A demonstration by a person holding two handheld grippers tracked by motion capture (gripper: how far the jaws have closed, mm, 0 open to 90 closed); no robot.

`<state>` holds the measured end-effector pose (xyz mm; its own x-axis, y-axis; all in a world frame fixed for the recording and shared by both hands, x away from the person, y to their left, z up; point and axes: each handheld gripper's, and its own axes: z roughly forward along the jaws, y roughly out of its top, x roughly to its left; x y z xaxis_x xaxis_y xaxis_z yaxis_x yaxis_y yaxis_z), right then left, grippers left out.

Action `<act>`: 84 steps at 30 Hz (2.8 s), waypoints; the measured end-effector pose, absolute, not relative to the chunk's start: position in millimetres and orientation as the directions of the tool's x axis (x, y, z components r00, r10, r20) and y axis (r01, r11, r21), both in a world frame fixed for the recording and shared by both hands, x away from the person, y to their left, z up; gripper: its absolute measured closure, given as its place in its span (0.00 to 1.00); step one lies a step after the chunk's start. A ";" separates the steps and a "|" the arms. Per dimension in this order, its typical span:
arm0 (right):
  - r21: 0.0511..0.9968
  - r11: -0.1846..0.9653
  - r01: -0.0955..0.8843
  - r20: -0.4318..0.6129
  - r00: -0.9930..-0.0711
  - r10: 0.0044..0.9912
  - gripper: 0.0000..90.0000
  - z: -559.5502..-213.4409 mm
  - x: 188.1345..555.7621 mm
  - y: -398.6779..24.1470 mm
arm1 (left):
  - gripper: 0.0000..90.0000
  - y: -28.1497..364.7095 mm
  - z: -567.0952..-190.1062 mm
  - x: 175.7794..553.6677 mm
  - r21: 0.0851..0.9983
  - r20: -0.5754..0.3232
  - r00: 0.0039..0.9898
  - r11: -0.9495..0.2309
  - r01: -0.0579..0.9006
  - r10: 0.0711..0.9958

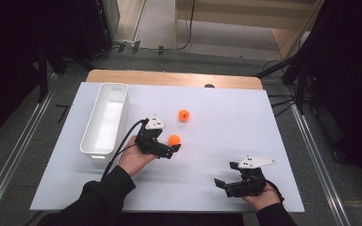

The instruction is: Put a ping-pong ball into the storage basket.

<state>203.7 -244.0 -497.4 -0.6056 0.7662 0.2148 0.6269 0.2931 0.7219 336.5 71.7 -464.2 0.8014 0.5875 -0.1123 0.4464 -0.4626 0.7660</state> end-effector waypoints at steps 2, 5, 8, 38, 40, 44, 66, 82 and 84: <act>0.722 0.292 0.628 0.215 -0.604 0.767 0.09 -497.3 203.7 -244.0 | 0.02 69.4 -464.7 339.5 0.763 -0.133 0.798 -0.453 0.460 0.587; 0.721 0.292 0.629 0.217 -0.605 0.766 0.09 -497.1 203.7 -244.5 | 0.02 65.6 -464.0 343.5 0.766 -0.126 0.799 -0.454 0.455 0.589; 0.721 0.287 0.631 0.217 -0.599 0.771 0.09 -497.0 203.5 -245.1 | 0.02 62.3 -464.0 347.0 0.768 -0.116 0.799 -0.457 0.449 0.590; 0.720 0.291 0.630 0.216 -0.602 0.769 0.09 -497.1 203.3 -245.2 | 0.03 50.1 -490.1 353.5 0.756 -0.093 0.797 -0.479 0.446 0.597; 0.720 0.292 0.630 0.218 -0.604 0.767 0.09 -497.2 203.3 -245.0 | 0.03 49.9 -492.2 354.6 0.751 -0.099 0.797 -0.481 0.453 0.596; 0.718 0.293 0.632 0.219 -0.604 0.766 0.09 -497.3 203.1 -244.8 | 0.03 48.2 -498.8 356.3 0.735 -0.092 0.793 -0.496 0.462 0.602; 0.713 0.295 0.635 0.221 -0.604 0.766 0.09 -498.6 207.1 -244.0 | 0.08 39.1 -515.5 353.8 0.685 0.025 0.786 -0.583 0.437 0.618; 0.710 0.318 0.628 0.214 -0.623 0.753 0.09 -498.9 205.8 -241.2 | 0.56 46.2 -513.4 348.3 0.727 0.031 0.782 -0.551 0.409 0.622; 0.709 0.315 0.631 0.212 -0.617 0.758 0.09 -498.7 204.7 -240.9 | 0.56 45.9 -513.5 348.0 0.728 0.033 0.780 -0.550 0.409 0.624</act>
